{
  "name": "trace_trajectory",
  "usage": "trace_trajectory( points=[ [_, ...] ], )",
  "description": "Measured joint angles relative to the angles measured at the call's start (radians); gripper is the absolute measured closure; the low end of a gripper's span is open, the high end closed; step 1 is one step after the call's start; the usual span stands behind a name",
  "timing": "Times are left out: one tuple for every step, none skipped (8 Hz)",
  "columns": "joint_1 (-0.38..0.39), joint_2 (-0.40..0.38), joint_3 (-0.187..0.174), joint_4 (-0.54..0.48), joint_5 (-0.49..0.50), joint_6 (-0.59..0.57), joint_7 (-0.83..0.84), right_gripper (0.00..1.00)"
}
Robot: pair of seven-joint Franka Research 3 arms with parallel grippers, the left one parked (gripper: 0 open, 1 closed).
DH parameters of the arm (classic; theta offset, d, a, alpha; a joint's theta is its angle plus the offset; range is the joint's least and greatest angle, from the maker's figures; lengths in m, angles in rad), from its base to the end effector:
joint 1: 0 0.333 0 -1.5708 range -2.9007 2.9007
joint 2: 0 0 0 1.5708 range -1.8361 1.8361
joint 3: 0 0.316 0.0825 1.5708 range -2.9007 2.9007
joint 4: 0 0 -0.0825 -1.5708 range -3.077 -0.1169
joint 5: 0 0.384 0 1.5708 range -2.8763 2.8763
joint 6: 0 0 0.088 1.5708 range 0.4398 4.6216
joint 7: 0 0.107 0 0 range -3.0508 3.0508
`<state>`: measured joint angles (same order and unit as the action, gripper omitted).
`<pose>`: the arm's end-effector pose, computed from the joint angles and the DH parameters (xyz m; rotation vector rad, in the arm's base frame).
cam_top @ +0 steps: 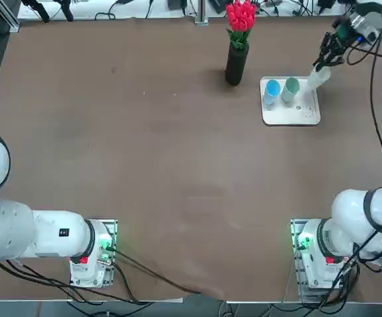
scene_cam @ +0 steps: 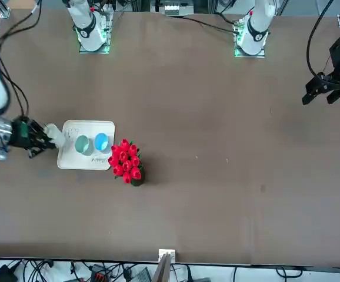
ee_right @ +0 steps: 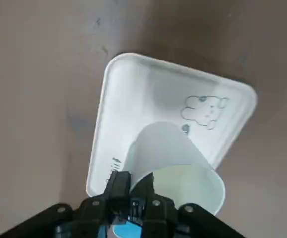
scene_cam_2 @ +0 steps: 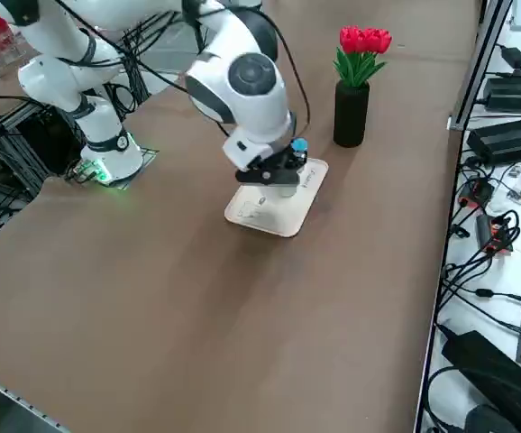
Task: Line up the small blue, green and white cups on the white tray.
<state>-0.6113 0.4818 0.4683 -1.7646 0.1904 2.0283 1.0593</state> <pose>0.6278 -0.1040 0.3079 -2.2369 1.7554 0.4655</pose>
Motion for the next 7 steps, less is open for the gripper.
trace_trajectory(
  points=[
    [0.001, 0.023, -0.003, -0.014, 0.000, 0.046, 0.001, 0.97],
    [-0.004, 0.036, -0.012, -0.029, 0.000, 0.070, 0.001, 0.97],
    [-0.010, 0.040, -0.018, -0.044, 0.000, 0.075, 0.001, 0.97],
    [-0.016, 0.040, -0.020, -0.060, 0.000, 0.077, 0.003, 0.97],
    [-0.017, 0.040, -0.020, -0.079, 0.000, 0.089, 0.007, 0.97],
    [-0.015, 0.040, -0.019, -0.100, 0.000, 0.115, 0.012, 0.97],
    [-0.014, 0.040, -0.018, -0.119, 0.000, 0.141, 0.015, 0.97]
  ],
)
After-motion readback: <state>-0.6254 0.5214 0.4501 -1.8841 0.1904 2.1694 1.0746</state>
